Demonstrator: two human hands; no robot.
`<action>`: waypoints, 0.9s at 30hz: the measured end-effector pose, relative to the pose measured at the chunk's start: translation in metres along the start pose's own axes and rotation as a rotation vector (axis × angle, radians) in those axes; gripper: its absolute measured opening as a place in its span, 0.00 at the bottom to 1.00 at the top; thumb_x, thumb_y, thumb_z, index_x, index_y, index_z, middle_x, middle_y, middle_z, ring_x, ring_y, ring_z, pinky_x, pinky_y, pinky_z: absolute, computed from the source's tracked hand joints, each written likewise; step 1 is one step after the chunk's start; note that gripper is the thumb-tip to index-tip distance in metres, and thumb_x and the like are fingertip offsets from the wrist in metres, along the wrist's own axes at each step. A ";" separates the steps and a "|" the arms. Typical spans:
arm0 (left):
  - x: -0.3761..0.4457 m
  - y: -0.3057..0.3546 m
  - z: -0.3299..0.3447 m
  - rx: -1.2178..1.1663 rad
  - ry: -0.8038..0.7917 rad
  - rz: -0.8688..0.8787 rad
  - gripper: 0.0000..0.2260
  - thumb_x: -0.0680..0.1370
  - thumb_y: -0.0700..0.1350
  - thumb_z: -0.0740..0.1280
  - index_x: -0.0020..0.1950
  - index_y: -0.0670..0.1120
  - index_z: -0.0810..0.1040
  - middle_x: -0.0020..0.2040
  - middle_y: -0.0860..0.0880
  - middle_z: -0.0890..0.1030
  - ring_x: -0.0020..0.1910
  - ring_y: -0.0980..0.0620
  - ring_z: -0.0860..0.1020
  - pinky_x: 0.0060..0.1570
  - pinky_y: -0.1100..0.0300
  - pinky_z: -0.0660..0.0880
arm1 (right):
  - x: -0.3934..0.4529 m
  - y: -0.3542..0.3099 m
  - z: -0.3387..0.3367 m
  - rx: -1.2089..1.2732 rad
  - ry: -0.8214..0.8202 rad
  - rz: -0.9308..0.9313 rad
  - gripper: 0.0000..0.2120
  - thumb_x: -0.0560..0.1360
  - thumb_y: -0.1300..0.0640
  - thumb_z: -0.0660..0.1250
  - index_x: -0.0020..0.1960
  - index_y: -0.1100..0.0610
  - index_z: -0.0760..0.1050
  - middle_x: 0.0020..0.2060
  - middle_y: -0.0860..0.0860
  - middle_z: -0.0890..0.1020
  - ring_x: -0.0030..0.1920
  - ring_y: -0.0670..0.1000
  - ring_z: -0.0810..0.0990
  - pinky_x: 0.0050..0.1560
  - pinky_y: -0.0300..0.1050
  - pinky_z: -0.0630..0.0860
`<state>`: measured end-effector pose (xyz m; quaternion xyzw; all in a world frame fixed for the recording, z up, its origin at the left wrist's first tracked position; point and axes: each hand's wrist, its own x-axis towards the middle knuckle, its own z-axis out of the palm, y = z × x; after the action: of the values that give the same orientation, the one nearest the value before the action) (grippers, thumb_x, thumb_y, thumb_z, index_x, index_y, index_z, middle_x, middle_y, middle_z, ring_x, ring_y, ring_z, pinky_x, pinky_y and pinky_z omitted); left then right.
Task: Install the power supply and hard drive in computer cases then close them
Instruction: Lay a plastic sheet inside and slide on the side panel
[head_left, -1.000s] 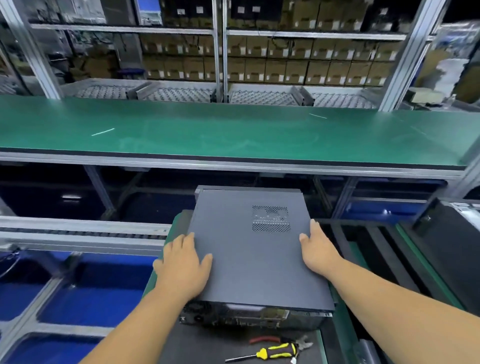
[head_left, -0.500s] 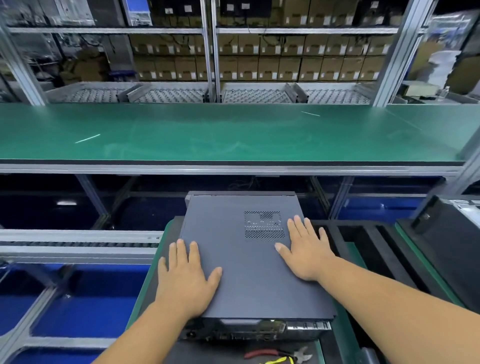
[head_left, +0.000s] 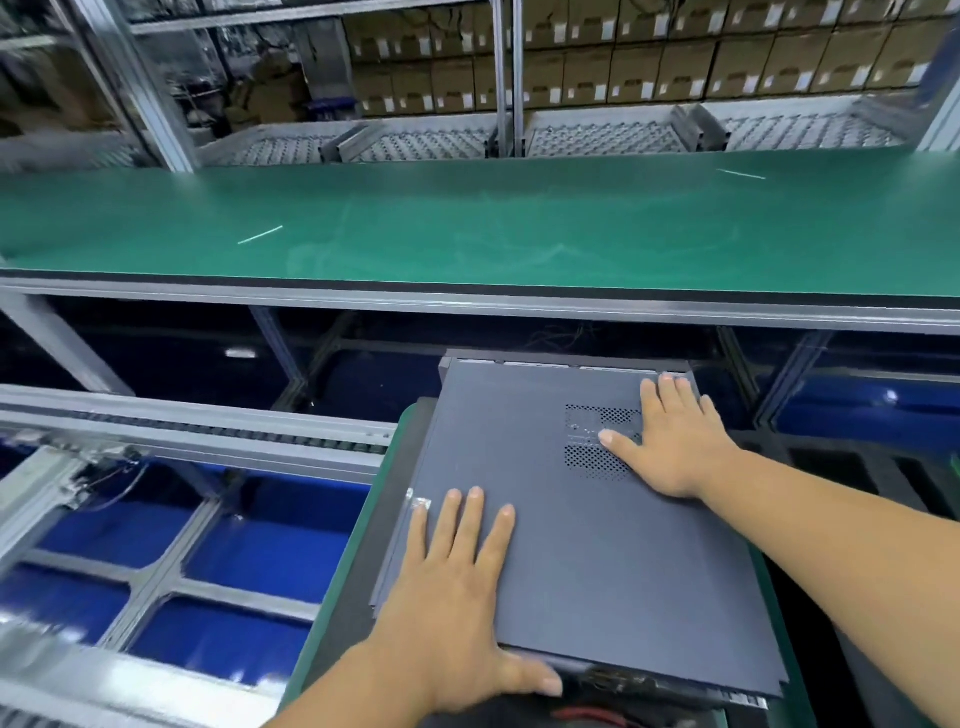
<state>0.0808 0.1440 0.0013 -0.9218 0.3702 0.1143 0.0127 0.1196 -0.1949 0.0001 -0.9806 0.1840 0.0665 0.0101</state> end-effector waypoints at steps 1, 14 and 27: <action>0.000 0.000 0.001 0.000 0.012 -0.004 0.66 0.54 0.90 0.46 0.78 0.55 0.24 0.79 0.46 0.26 0.74 0.46 0.20 0.75 0.37 0.30 | 0.001 0.000 0.002 -0.007 0.009 0.000 0.61 0.65 0.17 0.34 0.84 0.58 0.41 0.83 0.57 0.45 0.83 0.58 0.43 0.81 0.62 0.47; 0.004 0.004 0.000 -0.012 0.036 -0.032 0.62 0.60 0.89 0.45 0.82 0.54 0.31 0.82 0.45 0.31 0.76 0.45 0.23 0.75 0.34 0.32 | 0.071 0.002 -0.006 -0.044 0.016 -0.034 0.64 0.61 0.13 0.31 0.84 0.54 0.45 0.82 0.56 0.56 0.82 0.57 0.50 0.79 0.67 0.41; 0.018 0.044 -0.010 -0.009 0.013 0.164 0.55 0.64 0.86 0.50 0.78 0.62 0.25 0.81 0.48 0.28 0.76 0.45 0.22 0.69 0.26 0.29 | 0.077 0.000 -0.014 -0.054 0.090 -0.045 0.63 0.60 0.12 0.35 0.77 0.55 0.63 0.70 0.56 0.72 0.72 0.59 0.68 0.76 0.59 0.60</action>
<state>0.0650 0.0990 0.0100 -0.8890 0.4442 0.1107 -0.0033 0.1925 -0.2236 0.0031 -0.9864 0.1602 0.0271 -0.0232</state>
